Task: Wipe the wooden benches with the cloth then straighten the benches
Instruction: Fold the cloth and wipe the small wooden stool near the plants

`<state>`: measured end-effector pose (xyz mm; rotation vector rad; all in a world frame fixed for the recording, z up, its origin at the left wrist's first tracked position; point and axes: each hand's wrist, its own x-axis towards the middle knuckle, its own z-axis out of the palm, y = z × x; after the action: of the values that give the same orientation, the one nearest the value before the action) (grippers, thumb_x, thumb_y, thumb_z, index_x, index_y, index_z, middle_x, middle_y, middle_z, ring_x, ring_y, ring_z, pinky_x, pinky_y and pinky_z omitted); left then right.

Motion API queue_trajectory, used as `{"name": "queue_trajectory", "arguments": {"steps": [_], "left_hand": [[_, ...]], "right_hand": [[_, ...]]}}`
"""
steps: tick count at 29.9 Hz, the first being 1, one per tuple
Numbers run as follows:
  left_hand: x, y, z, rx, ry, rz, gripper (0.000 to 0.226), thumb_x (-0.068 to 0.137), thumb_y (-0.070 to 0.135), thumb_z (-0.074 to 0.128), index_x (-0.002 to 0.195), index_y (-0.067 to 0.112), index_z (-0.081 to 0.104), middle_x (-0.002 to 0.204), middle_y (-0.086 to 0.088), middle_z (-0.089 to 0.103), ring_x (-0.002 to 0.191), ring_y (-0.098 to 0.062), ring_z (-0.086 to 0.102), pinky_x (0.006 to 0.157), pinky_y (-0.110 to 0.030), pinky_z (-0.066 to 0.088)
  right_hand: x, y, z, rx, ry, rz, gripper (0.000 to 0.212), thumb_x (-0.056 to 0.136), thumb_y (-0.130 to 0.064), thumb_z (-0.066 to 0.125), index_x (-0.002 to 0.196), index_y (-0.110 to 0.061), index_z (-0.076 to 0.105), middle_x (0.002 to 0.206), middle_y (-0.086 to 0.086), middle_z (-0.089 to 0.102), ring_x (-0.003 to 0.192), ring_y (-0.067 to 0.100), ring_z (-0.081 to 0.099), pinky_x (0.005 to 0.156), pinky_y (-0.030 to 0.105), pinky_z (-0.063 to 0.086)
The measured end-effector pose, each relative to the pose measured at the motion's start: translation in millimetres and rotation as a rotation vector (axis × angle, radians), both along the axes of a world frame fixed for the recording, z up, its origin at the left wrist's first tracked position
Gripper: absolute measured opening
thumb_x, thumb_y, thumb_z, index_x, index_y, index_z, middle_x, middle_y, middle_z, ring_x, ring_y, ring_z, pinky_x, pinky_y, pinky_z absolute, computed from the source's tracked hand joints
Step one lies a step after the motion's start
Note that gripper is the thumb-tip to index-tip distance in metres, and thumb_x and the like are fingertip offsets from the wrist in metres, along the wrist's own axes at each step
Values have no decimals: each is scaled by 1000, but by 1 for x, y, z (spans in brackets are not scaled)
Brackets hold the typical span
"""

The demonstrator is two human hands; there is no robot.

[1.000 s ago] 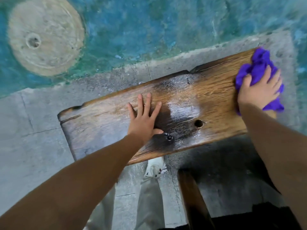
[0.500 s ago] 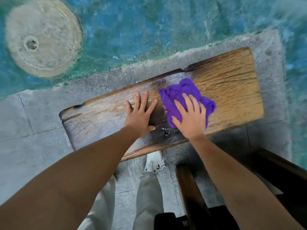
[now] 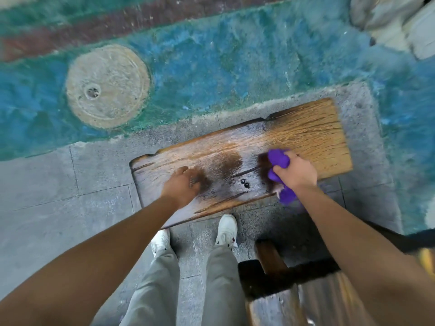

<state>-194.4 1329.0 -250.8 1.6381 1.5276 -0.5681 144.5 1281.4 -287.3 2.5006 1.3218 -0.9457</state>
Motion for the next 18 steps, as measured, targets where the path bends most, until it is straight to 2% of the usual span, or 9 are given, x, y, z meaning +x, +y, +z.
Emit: {"name": "queue_trajectory", "arguments": {"steps": [2, 3, 5, 6, 8, 10, 12, 16, 18], "left_hand": [[2, 3, 39, 28, -103, 88, 47, 101, 39, 55, 145, 24, 51, 154, -7, 46, 132, -30, 53, 107, -41, 46], [9, 4, 43, 21, -153, 160, 43, 101, 39, 55, 141, 24, 53, 150, -6, 51, 123, -26, 58, 101, -36, 48], [14, 1, 84, -41, -259, 278, 38, 101, 43, 55, 136, 26, 57, 138, -5, 62, 102, -18, 60, 86, -27, 45], [21, -1, 88, -74, -305, 351, 35, 102, 43, 55, 132, 27, 59, 131, -5, 66, 98, -16, 59, 83, -25, 43], [21, -3, 123, -80, -410, 422, 23, 102, 40, 56, 119, 28, 64, 123, 0, 68, 103, -16, 60, 87, -24, 40], [23, -2, 142, -93, -503, 509, 20, 103, 40, 53, 115, 27, 64, 121, 6, 66, 112, -17, 61, 95, -28, 43], [24, 3, 163, -169, -579, 614, 34, 103, 48, 49, 124, 23, 60, 121, 0, 69, 111, -23, 66, 100, -43, 53], [4, -5, 201, -307, -754, 769, 32, 98, 56, 54, 119, 32, 61, 114, -3, 72, 102, -26, 74, 87, -51, 62], [-4, -14, 209, -355, -821, 828, 41, 95, 53, 61, 127, 27, 62, 118, -4, 74, 104, -25, 74, 85, -52, 62]], "right_hand": [[-24, 14, 50, 136, 81, -67, 41, 85, -47, 69, 121, -30, 64, 76, -9, 59, 71, 23, 59, 60, 18, 33], [-33, 21, 56, 179, 111, -87, 36, 86, -46, 70, 118, -30, 65, 70, -15, 52, 66, 18, 54, 56, 16, 27], [-57, 21, 102, 257, 198, -124, 31, 87, -45, 70, 113, -29, 66, 71, -16, 53, 70, 18, 56, 54, 16, 27], [-64, 22, 105, 279, 230, -152, 30, 88, -45, 70, 112, -29, 67, 75, -12, 58, 74, 19, 59, 55, 17, 30], [-83, 16, 142, 368, 280, -208, 29, 87, -45, 72, 110, -28, 68, 84, -7, 65, 80, 18, 61, 59, 23, 35], [-101, 14, 160, 428, 330, -267, 30, 86, -44, 73, 111, -27, 69, 88, -6, 69, 83, 18, 64, 68, 26, 41], [-122, 14, 178, 456, 380, -288, 32, 86, -45, 74, 112, -27, 68, 93, -5, 71, 86, 19, 65, 71, 29, 43], [-182, 0, 218, 491, 401, -204, 48, 83, -53, 73, 123, -29, 65, 105, -3, 66, 93, 18, 61, 69, 28, 38], [-208, -13, 230, 481, 424, -178, 59, 80, -57, 69, 131, -30, 60, 114, 0, 64, 103, 20, 61, 75, 30, 43]]}}
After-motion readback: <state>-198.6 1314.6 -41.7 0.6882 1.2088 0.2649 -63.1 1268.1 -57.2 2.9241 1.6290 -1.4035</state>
